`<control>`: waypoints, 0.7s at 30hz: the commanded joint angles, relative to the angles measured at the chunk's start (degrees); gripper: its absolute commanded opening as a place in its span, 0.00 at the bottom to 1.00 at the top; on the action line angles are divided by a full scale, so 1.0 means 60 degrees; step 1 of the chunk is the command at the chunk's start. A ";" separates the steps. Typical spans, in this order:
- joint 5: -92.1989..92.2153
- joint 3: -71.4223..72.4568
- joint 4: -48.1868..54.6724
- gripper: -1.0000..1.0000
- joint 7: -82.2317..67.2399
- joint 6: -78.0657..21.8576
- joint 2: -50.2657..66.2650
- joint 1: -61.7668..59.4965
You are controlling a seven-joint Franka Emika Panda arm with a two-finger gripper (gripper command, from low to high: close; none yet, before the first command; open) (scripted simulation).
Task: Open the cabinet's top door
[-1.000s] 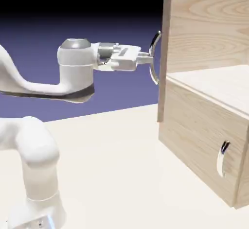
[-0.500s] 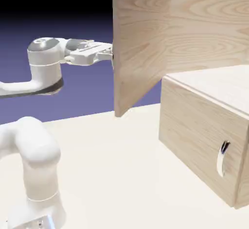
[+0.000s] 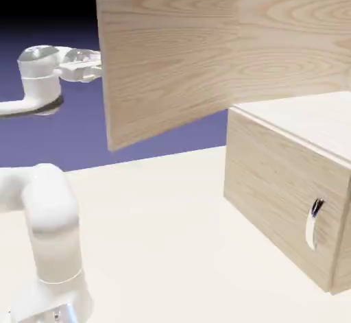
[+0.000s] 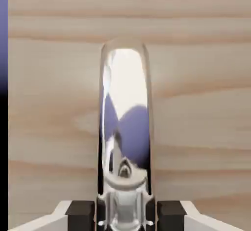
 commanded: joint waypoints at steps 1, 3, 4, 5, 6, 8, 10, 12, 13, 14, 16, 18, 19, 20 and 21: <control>0.0158 0.0279 0.0343 0.00 -0.0018 -0.0283 0.0080 -0.0287; 0.0438 0.0796 0.1035 0.00 -0.0069 -0.0842 0.0204 -0.0875; 0.0563 0.1039 0.1381 0.00 -0.0102 -0.1110 0.0250 -0.1175; 0.0680 0.1273 0.1727 0.00 -0.0140 -0.1372 0.0287 -0.1478; 0.0789 0.1498 0.2073 0.00 -0.0183 -0.1627 0.0315 -0.1782; 0.0985 0.1919 0.2765 0.00 -0.0284 -0.2122 0.0343 -0.2394; 0.1154 0.2305 0.3457 0.00 -0.0403 -0.2597 0.0339 -0.3007; 0.1300 0.2655 0.4149 0.00 -0.0542 -0.3055 0.0306 -0.3616; 0.1364 0.2817 0.4495 0.00 -0.0618 -0.3279 0.0280 -0.3919; 0.1422 0.2971 0.4841 0.00 -0.0698 -0.3500 0.0249 -0.4219; 0.1523 0.3254 0.5533 0.00 -0.0870 -0.3933 0.0173 -0.4813; 0.1602 0.3504 0.6225 0.00 -0.1059 -0.4354 0.0082 -0.5396; 0.1636 0.3621 0.6571 0.00 -0.1157 -0.4561 0.0033 -0.5684; 0.1664 0.3729 0.6917 0.00 -0.1260 -0.4766 -0.0020 -0.5970; 0.1683 0.3827 0.7263 0.00 -0.1369 -0.4967 -0.0074 -0.6250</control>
